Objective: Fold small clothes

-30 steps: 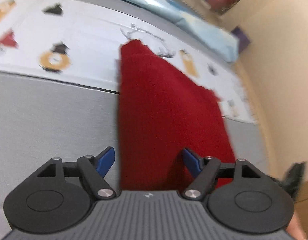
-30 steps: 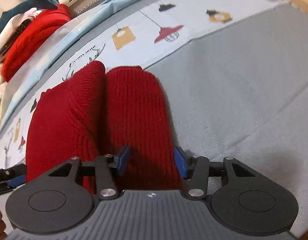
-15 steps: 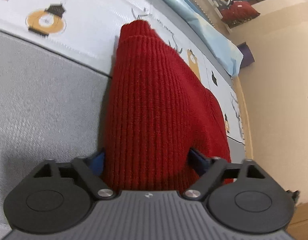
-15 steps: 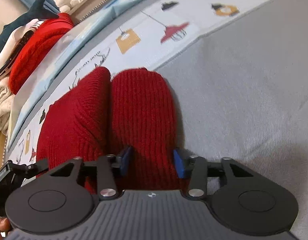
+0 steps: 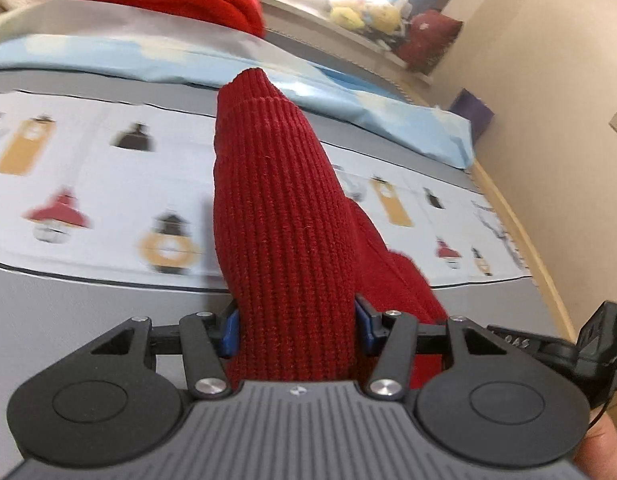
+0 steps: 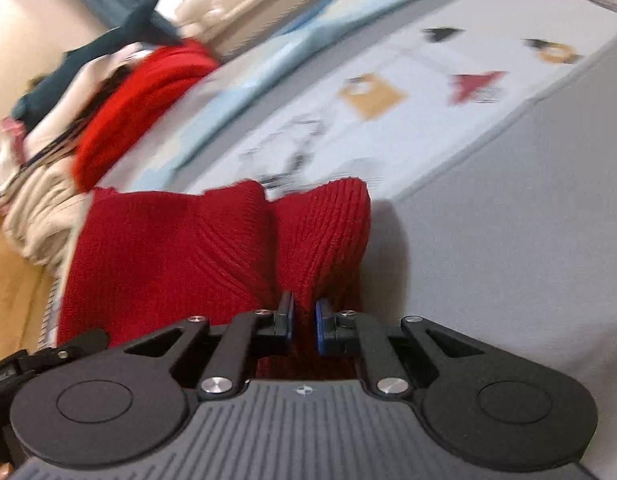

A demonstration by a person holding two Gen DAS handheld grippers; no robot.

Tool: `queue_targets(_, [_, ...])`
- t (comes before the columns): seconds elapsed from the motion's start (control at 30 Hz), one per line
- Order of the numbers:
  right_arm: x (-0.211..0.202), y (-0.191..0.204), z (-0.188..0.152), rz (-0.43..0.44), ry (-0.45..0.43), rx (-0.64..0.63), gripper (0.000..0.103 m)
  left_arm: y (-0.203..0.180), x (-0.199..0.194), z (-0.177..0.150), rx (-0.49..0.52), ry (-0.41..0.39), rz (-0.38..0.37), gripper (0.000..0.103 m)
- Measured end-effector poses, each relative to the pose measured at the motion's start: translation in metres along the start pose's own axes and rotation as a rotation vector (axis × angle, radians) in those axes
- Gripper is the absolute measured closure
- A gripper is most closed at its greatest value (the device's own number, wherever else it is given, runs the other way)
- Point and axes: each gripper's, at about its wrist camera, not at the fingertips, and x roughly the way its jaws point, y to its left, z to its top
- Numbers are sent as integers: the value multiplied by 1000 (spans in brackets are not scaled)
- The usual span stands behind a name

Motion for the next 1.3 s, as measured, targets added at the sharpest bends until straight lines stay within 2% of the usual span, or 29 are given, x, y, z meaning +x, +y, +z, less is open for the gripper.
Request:
queue_targets(0.13, [31, 43, -17, 64, 79, -35, 93, 57, -21, 10, -84, 17, 92, 42])
queue_targets(0.23, [52, 74, -32, 56, 136, -121, 90, 91, -29, 10, -128, 65, 180, 37])
queue_targets(0.3, [53, 97, -38, -2, 96, -230, 84, 105, -33, 6, -125, 87, 240, 37])
queue_targets(0.33, [49, 105, -37, -17, 49, -257, 83, 107, -39, 5, -110, 74, 260, 37])
queue_targets(0.4, [41, 113, -31, 13, -6, -258, 78, 110, -52, 6, -97, 49, 272, 36])
queue_targets(0.47, [40, 118, -28, 72, -4, -239, 72, 111, -62, 4, -105, 33, 247, 36])
queue_targets(0.53, [49, 123, -33, 131, 68, -230, 60, 110, -66, 2, -98, 36, 237, 36])
queue_targets(0.6, [66, 128, -45, 156, 171, -229, 57, 108, -66, -1, -77, 45, 241, 36])
queue_targets(0.67, [73, 133, -56, 151, 218, -249, 60, 107, -63, -4, -61, 62, 236, 36])
queue_targets(0.7, [74, 134, -59, 136, 214, -270, 78, 106, -63, -8, -51, 66, 231, 36])
queue_targets(0.73, [72, 135, -60, 141, 213, -275, 84, 105, -63, -10, -37, 69, 227, 36])
queue_targets(0.8, [59, 132, -53, 163, 179, -232, 87, 102, -62, -12, -13, 69, 222, 36])
queue_targets(0.9, [32, 129, -38, 215, 136, -174, 87, 95, -65, -16, 5, 70, 201, 36])
queue_targets(1.0, [19, 120, -34, 147, 133, -188, 87, 84, -69, -18, 39, 58, 185, 36])
queue_targets(1.1, [33, 103, -40, 50, 196, -184, 87, 80, -64, -22, 60, 83, 179, 36])
queue_targets(1.17, [41, 102, -49, 19, 214, -237, 85, 82, -47, -32, 89, 176, 234, 32])
queue_targets(1.2, [41, 107, -52, 8, 204, -274, 85, 85, -44, -36, 90, 194, 242, 29])
queue_targets(1.3, [35, 119, -57, -5, 182, -306, 85, 87, -52, -36, 64, 178, 238, 31])
